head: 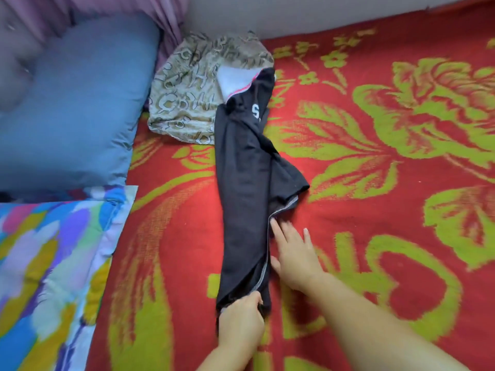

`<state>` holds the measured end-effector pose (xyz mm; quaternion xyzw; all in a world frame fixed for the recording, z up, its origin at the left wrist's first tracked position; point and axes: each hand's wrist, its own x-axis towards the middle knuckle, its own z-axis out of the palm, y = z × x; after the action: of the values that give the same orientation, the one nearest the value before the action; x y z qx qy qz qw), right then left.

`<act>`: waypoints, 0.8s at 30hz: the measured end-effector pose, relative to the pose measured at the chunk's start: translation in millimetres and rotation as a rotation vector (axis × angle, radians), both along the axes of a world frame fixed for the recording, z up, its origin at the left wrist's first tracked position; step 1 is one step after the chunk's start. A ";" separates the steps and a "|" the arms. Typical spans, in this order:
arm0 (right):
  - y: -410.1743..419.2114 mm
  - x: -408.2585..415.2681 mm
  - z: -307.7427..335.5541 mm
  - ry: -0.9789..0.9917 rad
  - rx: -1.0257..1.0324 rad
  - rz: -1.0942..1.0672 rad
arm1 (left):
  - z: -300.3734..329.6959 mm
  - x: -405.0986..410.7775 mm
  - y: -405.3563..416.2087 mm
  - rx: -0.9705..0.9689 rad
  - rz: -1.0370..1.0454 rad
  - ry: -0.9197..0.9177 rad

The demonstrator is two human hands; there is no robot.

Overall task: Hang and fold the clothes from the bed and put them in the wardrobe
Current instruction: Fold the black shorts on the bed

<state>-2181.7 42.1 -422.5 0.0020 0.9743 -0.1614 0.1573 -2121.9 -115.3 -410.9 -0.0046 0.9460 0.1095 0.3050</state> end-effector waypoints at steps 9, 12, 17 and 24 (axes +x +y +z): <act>4.1 106.2 170.0 -0.208 -0.030 0.139 | 237.0 59.7 40.7 0.339 -0.339 0.189; 19.3 104.1 265.1 -0.139 -0.123 -0.037 | 335.6 52.6 -4.6 0.624 -0.276 0.535; 28.8 86.4 423.3 0.116 -0.233 -0.203 | 445.9 14.0 -12.0 0.952 0.200 0.531; 23.5 87.9 579.2 0.458 -0.871 -0.333 | 478.5 68.4 -5.7 1.196 0.100 0.032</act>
<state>-2093.7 65.6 156.7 0.0557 0.8127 -0.5711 -0.1015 -2053.5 -121.0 67.6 0.1251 0.7233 0.6371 0.2351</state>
